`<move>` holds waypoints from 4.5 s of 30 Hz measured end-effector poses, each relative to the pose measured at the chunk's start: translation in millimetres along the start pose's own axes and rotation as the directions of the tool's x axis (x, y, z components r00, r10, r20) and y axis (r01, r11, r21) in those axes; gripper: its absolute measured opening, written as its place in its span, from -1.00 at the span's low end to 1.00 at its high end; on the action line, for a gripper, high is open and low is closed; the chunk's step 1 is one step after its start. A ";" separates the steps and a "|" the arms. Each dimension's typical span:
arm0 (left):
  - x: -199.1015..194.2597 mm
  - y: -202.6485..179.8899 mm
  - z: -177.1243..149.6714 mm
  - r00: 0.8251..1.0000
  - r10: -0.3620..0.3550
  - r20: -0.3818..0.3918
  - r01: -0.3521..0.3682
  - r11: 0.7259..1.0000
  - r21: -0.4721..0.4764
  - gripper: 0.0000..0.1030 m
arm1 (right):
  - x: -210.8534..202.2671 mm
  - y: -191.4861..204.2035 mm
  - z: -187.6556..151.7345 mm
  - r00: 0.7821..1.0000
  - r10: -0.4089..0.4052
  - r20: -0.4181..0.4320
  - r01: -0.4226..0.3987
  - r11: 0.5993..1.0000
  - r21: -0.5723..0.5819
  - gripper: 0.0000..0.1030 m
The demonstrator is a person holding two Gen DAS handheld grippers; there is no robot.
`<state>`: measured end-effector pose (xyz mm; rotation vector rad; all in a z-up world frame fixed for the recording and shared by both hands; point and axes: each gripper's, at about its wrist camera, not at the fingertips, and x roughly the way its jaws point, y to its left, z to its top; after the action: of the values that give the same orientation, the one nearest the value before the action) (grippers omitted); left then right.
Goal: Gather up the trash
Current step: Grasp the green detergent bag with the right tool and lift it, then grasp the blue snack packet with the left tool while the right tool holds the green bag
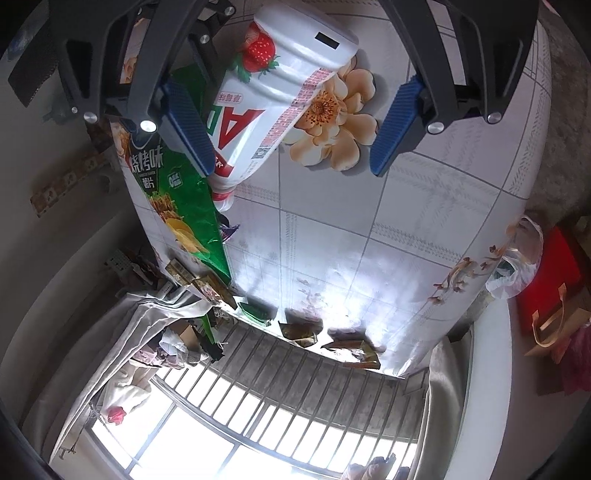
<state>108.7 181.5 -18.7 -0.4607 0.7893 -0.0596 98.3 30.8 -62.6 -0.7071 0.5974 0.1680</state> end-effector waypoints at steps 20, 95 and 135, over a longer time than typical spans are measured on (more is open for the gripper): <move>-30.9 -9.2 -8.2 0.991 -0.116 0.072 0.114 0.993 0.038 0.56 | -11.6 -91.9 1.9 0.999 -0.034 -0.003 0.034 0.961 0.276 -1.00; 38.1 -118.7 -74.1 0.943 -0.230 -0.240 0.283 0.935 0.215 -0.25 | 91.6 -214.1 -184.9 0.441 0.436 0.785 -0.549 -0.561 0.620 -0.97; 29.9 -118.7 -62.7 0.943 -0.290 -0.161 0.305 0.949 0.078 -0.99 | -44.7 -74.3 -130.0 0.991 -0.117 -0.063 0.113 0.992 -0.058 -0.95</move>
<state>100.2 44.5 -27.0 -0.4796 0.8520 -0.4188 27.4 -107.9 -73.9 -0.8001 0.6154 0.0540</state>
